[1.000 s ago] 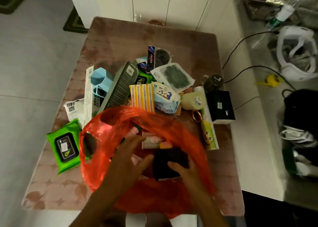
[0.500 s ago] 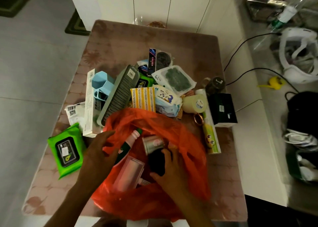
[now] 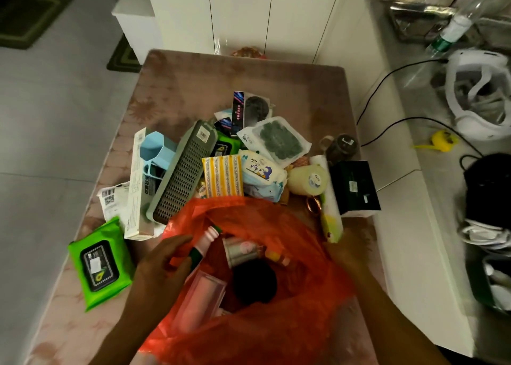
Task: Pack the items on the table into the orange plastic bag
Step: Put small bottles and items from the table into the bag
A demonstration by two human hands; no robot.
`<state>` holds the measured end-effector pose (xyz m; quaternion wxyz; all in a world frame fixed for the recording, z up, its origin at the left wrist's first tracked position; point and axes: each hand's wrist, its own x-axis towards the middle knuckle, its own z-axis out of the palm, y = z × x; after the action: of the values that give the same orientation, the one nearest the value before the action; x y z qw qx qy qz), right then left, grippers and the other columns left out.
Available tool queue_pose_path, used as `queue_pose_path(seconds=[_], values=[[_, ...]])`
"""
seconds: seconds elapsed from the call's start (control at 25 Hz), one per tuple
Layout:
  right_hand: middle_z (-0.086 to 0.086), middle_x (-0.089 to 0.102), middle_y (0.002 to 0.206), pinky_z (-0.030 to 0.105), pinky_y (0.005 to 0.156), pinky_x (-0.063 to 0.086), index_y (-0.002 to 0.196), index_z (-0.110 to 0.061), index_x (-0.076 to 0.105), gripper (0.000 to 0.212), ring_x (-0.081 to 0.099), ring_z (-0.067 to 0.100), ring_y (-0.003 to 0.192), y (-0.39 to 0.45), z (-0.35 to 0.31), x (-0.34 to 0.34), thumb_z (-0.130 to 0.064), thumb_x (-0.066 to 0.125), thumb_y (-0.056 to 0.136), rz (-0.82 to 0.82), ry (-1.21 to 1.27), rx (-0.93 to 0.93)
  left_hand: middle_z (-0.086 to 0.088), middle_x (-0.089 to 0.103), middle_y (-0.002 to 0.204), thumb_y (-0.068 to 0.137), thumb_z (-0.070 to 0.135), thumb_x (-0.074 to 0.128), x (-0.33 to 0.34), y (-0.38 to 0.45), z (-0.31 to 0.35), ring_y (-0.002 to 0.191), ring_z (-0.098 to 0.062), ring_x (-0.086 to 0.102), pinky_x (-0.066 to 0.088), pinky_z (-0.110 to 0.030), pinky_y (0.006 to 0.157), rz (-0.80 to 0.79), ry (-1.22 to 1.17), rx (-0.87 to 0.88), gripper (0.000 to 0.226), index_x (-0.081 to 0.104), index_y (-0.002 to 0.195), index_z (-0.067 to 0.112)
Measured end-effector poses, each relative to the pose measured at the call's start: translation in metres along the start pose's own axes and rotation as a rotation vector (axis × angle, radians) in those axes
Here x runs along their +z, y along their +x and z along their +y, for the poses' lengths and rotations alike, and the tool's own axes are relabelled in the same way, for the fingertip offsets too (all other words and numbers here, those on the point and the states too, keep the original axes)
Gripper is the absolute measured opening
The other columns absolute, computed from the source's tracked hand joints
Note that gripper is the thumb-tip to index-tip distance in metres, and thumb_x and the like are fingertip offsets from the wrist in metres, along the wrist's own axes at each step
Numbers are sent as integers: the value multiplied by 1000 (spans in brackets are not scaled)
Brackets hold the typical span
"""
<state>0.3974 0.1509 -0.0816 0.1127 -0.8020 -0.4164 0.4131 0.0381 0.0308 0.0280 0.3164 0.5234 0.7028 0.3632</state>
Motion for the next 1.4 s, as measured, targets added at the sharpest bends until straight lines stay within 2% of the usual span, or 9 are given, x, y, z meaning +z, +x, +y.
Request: queue_pose_path(seconds=[0.24,0.36,0.48,0.6,0.8,1.0,1.12,1.2,1.4], values=[[7,71,100,25,56,56,117,-19,61,66,70,20,83,-79,-15,-58,-48,84,63,-22,382,-50,33,61,104,81,16,68,0,2,-3,81,0,65,54,-19,63,-6,2,-21,55,55,105,63],[7,74,89,24,57,56,106,-20,65,93,72,14,75,-128,-25,-83,-69,86,30,-84,470,-196,38,60,104,80,8,69,3,3,0,88,5,62,46,-6,68,-12,10,10,59,56,106,59],[5,76,92,33,73,59,102,-19,66,79,72,20,87,-131,-52,-81,-52,93,36,-183,706,-363,34,63,102,80,8,67,4,4,-2,87,4,63,48,-8,68,12,10,38,48,59,105,48],[14,70,100,49,86,54,106,-15,62,50,65,36,100,-142,-90,-59,-9,83,62,-344,830,-572,6,74,89,83,1,68,-1,4,3,76,-6,68,54,-18,67,114,-149,-27,40,67,105,34],[-14,71,104,21,79,53,113,-22,57,58,66,3,98,-159,-135,14,8,79,69,-594,399,-690,-7,72,75,87,-5,59,-20,13,17,53,-4,57,45,-15,49,172,-462,-160,30,72,104,15],[-9,60,110,25,75,51,123,-31,51,62,57,5,96,-147,-160,46,-17,78,70,-406,10,-834,-4,72,74,81,11,63,-39,17,28,56,-9,58,35,-16,41,243,-875,-264,22,73,99,15],[-5,60,116,35,82,45,123,-29,51,59,57,18,106,-127,-139,47,-26,72,67,-312,-452,-837,-3,72,76,58,28,74,-47,19,30,57,-10,59,31,-18,42,255,-979,-256,38,77,94,18],[-1,57,123,40,87,40,124,-29,48,60,53,29,113,-118,-113,54,-20,66,68,-316,-758,-741,-1,73,75,66,19,71,-48,19,29,56,-9,58,31,-18,42,275,-972,-268,26,78,91,19],[3,48,141,45,99,39,144,-28,36,58,47,32,123,-96,-85,70,-30,54,89,-138,-680,-596,-5,70,67,88,-5,53,-36,16,29,52,-13,52,34,-16,40,238,-837,-307,33,76,96,18]])
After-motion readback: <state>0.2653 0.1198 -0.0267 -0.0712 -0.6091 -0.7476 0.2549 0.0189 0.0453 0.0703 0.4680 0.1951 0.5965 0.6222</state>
